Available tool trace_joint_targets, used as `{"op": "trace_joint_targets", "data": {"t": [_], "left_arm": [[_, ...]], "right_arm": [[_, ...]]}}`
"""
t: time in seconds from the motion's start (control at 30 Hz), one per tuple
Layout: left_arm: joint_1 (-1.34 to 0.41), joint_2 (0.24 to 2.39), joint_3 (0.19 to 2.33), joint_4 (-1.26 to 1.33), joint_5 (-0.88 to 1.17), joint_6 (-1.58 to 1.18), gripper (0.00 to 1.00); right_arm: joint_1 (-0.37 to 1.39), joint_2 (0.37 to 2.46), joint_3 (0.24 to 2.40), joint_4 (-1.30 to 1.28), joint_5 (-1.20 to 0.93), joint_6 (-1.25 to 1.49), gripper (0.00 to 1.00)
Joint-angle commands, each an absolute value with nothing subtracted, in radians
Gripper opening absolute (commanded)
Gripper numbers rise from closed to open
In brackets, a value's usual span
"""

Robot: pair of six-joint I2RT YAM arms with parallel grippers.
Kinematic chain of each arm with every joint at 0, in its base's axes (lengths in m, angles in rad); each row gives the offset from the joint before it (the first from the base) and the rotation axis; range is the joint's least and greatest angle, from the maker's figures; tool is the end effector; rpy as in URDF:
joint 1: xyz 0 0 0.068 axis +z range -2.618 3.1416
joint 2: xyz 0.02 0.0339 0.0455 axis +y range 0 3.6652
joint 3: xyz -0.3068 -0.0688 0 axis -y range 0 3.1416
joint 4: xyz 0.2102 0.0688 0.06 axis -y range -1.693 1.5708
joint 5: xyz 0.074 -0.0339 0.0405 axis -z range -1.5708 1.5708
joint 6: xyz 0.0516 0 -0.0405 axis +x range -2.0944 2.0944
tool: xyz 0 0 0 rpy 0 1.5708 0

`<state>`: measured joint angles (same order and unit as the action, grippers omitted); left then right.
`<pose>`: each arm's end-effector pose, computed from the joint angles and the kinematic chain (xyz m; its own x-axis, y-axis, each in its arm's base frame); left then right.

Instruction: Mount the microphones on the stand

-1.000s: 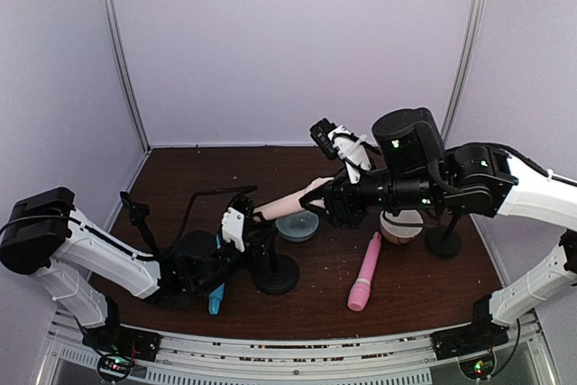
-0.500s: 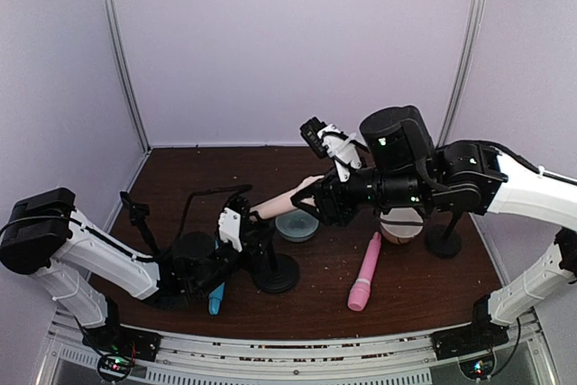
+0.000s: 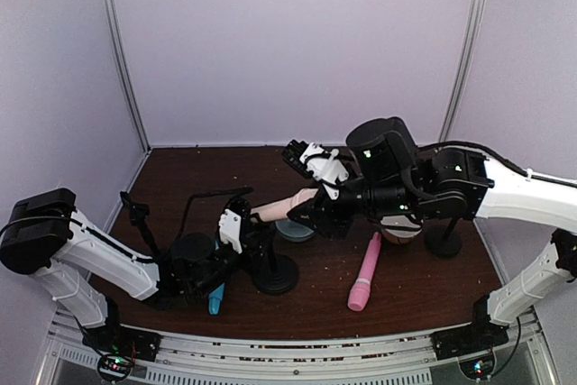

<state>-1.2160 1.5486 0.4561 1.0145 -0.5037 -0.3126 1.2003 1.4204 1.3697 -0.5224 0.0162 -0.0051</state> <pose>0.1213 -0.2558 0.2519 -0.2269 -0.1628 -0.9602 0.6141 0.7413 -0.2708 0.1067 0.2724 0.3980 -0.1916 -0.5074 -0.8402 -0.9281 0.3721 -0.0131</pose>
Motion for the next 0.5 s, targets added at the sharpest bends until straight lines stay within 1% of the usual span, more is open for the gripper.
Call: {"op": "trace_joint_targets", "data": {"t": [0.0, 0.47], "left_arm": [[-1.276, 1.55, 0.489, 1.105, -0.323, -0.172, 0.0], [-1.281, 1.544, 0.485, 1.112, -0.314, -0.16, 0.0]], "right_arm": [[1.208, 1.582, 1.311, -0.58, -0.072, -0.028, 0.0], [1.207, 1.698, 1.338, -0.549, -0.065, -0.041, 0.0]]}}
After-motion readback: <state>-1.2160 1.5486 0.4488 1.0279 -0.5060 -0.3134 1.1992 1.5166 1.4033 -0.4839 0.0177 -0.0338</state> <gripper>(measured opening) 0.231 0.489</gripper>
